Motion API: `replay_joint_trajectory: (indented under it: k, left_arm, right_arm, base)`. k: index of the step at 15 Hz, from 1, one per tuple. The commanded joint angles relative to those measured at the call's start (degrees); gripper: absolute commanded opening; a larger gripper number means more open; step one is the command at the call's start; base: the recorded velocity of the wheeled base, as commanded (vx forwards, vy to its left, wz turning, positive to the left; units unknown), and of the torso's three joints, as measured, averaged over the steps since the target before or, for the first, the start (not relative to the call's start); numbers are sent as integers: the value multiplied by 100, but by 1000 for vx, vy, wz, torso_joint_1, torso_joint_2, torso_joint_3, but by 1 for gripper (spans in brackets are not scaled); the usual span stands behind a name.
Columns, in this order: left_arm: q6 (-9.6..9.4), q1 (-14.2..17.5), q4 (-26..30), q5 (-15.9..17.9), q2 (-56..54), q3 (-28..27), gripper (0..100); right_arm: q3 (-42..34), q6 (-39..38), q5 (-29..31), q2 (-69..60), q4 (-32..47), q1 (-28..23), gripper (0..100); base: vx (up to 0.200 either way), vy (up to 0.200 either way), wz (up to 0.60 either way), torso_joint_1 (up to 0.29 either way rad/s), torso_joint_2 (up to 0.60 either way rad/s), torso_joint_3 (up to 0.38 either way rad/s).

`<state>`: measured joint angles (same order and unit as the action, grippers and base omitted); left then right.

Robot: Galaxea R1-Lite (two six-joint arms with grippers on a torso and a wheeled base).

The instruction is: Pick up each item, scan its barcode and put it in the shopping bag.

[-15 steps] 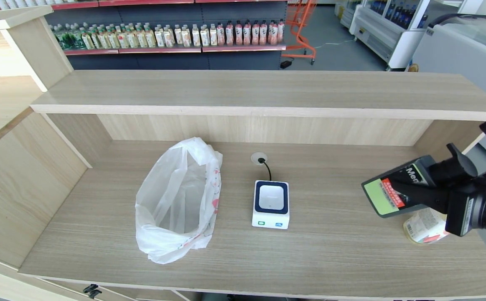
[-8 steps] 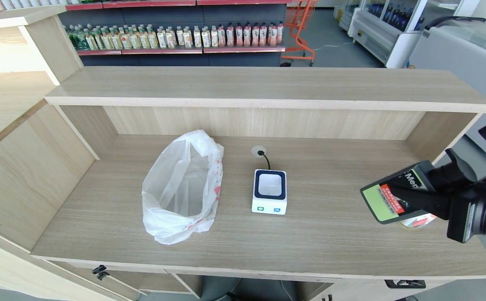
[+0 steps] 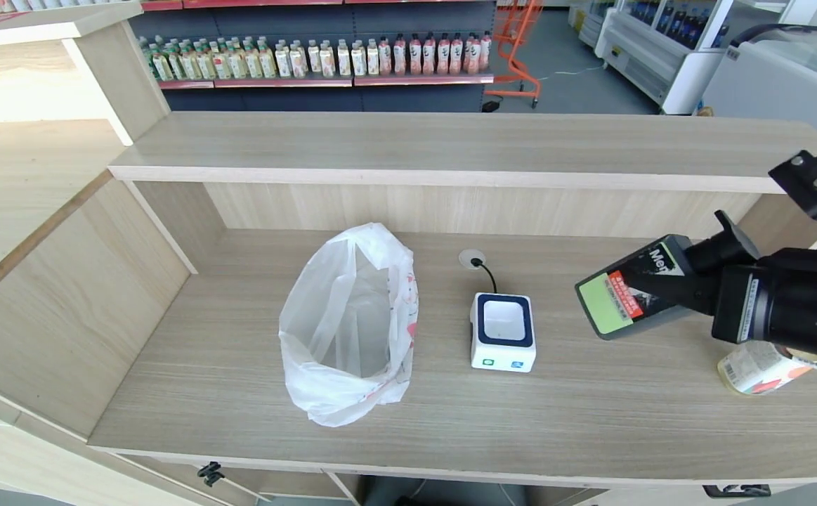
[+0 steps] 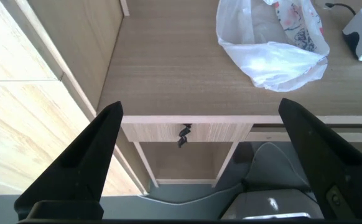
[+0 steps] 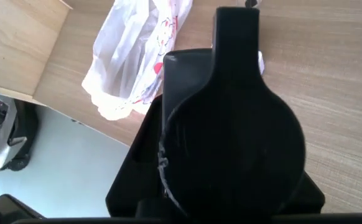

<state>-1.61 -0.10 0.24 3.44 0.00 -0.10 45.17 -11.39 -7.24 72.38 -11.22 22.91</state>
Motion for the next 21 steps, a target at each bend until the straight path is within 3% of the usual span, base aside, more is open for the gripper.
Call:
replay_joint_trajectory:
  k: [1, 5, 11, 13, 15, 17, 21]
  left_arm:
    - [3, 1, 2, -1, 9, 1, 100]
    - [-6, 1, 2, -1, 9, 1, 100]
    - [-6, 1, 2, -1, 9, 1, 100]
    - [-6, 1, 2, -1, 9, 1, 100]
    - [-6, 1, 2, -1, 9, 1, 100]
    - [-6, 1, 2, -1, 9, 1, 100]
    - [-6, 1, 2, -1, 9, 1, 100]
  right_arm:
    - [98, -30, -23, 286, -3, 12, 0]
    - [687, -733, -49, 1288, -12, 135, 0]
    - [1240, -769, -49, 2430, -56, 1111, 0]
    - [1267, -760, -58, 2905, -83, 1146, 0]
    - [1311, -707, -234, 3485, -680, 1146, 0]
    - [1434, -329, -805, 3907, -1357, 1155, 0]
    - [1618, 708, -1078, 4443, -1515, 1234, 0]
  base:
    - [0, 0, 0, 0, 0, 0]
    - [0, 0, 0, 0, 0, 0]
    - [0, 0, 0, 0, 0, 0]
    - [0, 0, 0, 0, 0, 0]
    - [0, 0, 0, 0, 0, 0]
    - [0, 0, 0, 0, 0, 0]
    - [0, 0, 0, 0, 0, 0]
